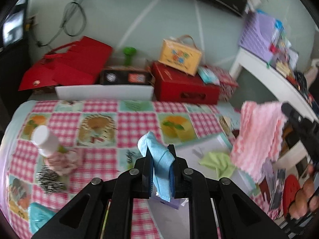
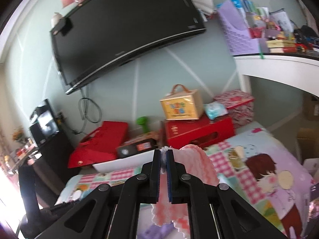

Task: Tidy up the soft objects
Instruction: 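Carry the pink towel into the tray and open the right tool while the left tool lowers the blue cloth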

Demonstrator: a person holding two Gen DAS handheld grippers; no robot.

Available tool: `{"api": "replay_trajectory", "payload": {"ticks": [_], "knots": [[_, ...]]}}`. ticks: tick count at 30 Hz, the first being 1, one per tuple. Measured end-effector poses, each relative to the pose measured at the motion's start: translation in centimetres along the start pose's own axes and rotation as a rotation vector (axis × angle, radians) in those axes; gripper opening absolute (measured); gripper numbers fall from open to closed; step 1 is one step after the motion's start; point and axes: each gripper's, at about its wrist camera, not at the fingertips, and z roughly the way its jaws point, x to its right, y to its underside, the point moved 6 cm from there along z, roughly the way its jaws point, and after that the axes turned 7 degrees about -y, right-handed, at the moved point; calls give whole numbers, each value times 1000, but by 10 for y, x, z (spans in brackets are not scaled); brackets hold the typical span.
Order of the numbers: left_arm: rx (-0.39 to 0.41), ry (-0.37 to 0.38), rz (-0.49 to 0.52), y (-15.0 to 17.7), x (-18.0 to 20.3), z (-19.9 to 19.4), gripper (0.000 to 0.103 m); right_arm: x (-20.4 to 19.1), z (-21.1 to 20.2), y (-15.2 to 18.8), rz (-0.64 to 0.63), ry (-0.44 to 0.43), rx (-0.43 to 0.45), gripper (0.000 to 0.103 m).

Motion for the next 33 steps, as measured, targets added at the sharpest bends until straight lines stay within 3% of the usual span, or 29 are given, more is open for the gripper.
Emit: {"api": "replay_trajectory", "payload": {"ticks": [4, 11, 14, 22, 30, 33], "knots": [[-35, 33, 55, 11, 26, 20, 13, 21, 10, 5, -1, 81, -31, 6], [-67, 102, 76, 22, 45, 42, 13, 37, 38, 25, 41, 71, -115, 6], [-112, 93, 74, 30, 44, 59, 13, 37, 50, 38, 41, 71, -157, 6], [-243, 55, 53, 56, 32, 99, 13, 59, 109, 106, 3, 193, -451, 6], [-280, 14, 35, 59, 23, 110, 14, 77, 115, 133, 37, 255, -562, 8], [-291, 1, 31, 60, 21, 112, 20, 78, 116, 135, 26, 272, -581, 8]]}}
